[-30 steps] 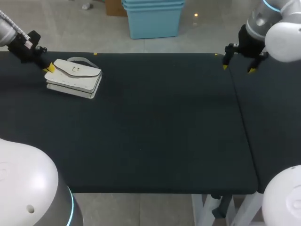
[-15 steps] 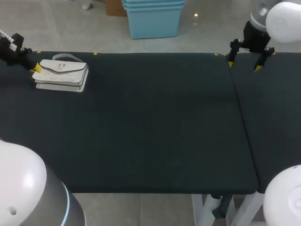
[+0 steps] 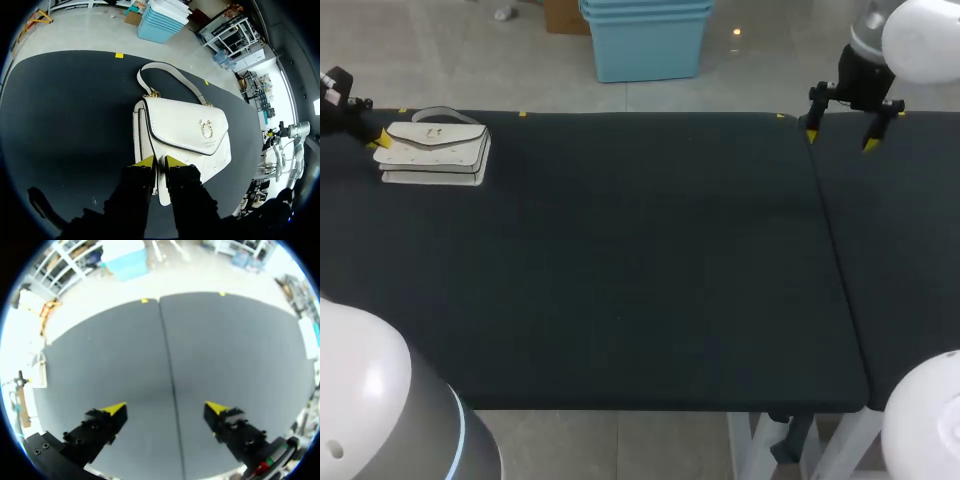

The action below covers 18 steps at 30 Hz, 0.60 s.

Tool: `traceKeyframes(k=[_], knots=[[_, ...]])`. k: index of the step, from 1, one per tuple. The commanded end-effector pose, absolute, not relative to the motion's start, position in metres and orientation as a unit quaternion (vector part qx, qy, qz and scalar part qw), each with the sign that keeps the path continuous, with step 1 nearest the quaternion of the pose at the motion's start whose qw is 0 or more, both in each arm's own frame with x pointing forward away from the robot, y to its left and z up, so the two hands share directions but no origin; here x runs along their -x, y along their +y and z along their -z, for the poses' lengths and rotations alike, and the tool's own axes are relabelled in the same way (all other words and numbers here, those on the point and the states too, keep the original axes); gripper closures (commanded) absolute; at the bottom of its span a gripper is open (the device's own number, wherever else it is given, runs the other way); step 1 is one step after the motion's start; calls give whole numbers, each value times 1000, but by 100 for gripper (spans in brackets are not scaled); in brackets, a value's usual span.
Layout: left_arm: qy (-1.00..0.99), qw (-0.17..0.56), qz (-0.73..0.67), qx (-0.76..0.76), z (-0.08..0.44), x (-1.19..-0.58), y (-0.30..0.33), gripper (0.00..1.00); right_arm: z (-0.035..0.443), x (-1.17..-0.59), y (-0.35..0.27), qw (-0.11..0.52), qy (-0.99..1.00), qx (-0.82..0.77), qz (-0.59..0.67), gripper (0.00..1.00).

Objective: Pick up the bag, open it, inspect its contents, close it, and place it on the opposite side

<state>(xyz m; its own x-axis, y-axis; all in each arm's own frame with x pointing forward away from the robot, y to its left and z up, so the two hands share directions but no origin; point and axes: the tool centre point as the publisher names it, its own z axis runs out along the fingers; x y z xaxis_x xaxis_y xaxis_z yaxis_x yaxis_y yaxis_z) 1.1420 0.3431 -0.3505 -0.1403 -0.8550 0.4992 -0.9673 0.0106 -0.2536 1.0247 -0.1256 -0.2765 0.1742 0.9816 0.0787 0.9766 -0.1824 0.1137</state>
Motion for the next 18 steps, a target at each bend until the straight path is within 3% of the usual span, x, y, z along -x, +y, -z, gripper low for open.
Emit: traceKeyframes(k=[1,18], knots=[[-706,191,-303,-611,350,-1147,350,2,276,-1023,-126,20,638,-767,-68,0],[-722,120,-222,-644,289,-1101,337,0,274,-1015,-126,27,641,-764,-72,0]])
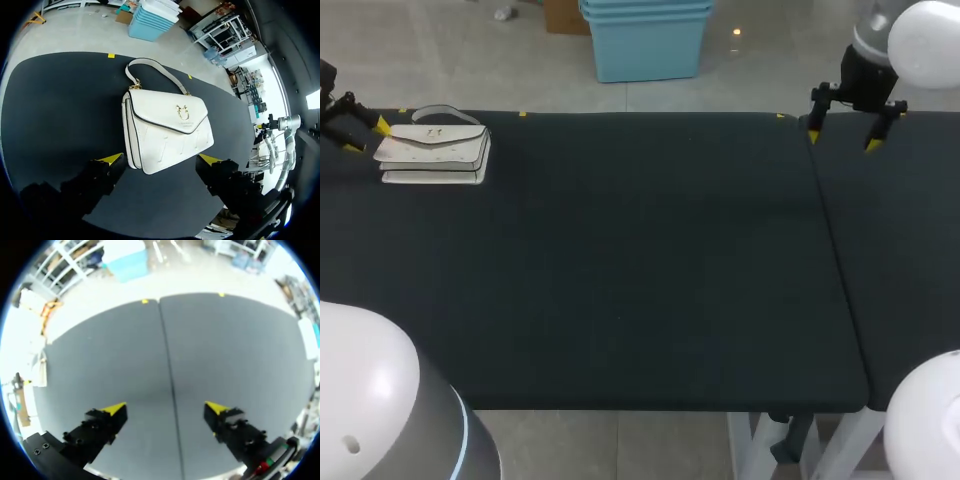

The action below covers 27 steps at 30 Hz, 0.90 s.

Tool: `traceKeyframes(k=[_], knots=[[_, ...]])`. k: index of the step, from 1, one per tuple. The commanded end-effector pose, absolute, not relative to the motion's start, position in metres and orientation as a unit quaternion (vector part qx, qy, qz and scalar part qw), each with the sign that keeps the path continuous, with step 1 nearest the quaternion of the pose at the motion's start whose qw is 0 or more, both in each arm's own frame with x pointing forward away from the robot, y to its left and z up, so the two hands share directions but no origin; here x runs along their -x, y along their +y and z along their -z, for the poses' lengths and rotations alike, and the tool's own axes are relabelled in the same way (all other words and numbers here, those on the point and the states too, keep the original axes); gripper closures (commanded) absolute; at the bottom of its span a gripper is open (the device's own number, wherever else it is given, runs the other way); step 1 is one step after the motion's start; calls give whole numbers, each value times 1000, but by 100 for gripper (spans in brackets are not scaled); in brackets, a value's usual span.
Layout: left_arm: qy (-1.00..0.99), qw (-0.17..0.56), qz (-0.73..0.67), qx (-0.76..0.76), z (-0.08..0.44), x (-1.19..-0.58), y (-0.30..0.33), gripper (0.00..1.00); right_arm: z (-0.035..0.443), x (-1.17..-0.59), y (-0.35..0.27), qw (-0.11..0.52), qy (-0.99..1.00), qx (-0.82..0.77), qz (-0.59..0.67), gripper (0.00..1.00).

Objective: Pick up the bag, open it, inspect its contents, close it, and place it on the opposite side

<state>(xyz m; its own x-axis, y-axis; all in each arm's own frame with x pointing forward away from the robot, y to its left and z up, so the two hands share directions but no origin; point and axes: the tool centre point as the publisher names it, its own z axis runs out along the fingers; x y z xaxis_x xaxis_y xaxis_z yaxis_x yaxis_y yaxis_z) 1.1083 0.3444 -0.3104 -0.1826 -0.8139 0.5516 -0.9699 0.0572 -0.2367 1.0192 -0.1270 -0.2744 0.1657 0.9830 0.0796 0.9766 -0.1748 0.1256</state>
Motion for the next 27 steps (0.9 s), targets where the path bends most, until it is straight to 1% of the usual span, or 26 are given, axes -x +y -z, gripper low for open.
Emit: traceKeyframes(k=[1,3,12,27], knots=[[-722,118,-211,-648,285,-1098,335,0,273,-1014,-126,28,641,-764,-72,0],[-718,101,-180,-665,278,-1091,329,0,273,-1012,-126,32,641,-764,-72,0],[-705,63,-89,-700,251,-1070,305,0,273,-1010,-126,36,638,-766,-72,0],[-697,-16,-10,-717,227,-1043,273,0,271,-1005,-127,40,634,-770,-68,0]])
